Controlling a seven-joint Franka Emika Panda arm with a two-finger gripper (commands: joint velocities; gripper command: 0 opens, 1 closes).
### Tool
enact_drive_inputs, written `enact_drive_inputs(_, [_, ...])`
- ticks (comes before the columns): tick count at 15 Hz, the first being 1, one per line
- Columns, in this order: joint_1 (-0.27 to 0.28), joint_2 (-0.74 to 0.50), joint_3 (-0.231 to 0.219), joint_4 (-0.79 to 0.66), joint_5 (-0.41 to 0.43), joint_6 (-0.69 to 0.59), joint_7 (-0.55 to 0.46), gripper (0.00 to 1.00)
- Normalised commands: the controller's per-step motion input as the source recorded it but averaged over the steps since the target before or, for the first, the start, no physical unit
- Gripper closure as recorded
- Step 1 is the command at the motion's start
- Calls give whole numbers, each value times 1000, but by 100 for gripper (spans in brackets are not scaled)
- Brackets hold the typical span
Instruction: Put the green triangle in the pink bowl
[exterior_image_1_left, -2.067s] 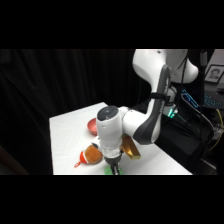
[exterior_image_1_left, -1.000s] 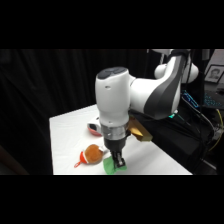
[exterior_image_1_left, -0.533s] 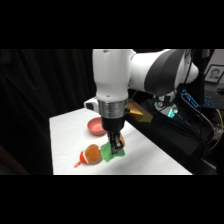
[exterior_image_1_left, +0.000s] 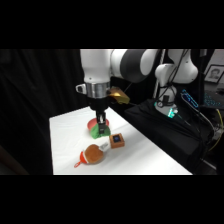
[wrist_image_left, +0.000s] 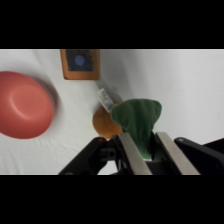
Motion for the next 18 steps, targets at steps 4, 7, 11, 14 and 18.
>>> enact_drive_inputs(4, [-187,-279,-40,-226,56,14,-373,92])
enact_drive_inputs(7, [-152,-268,-45,-204,61,-53,-331,92])
enact_drive_inputs(11, [-132,-233,-50,-150,74,-79,-289,92])
enact_drive_inputs(14, [-111,-159,-50,-61,89,-102,-246,92])
enact_drive_inputs(18, [-95,-70,-54,7,101,-80,-199,92])
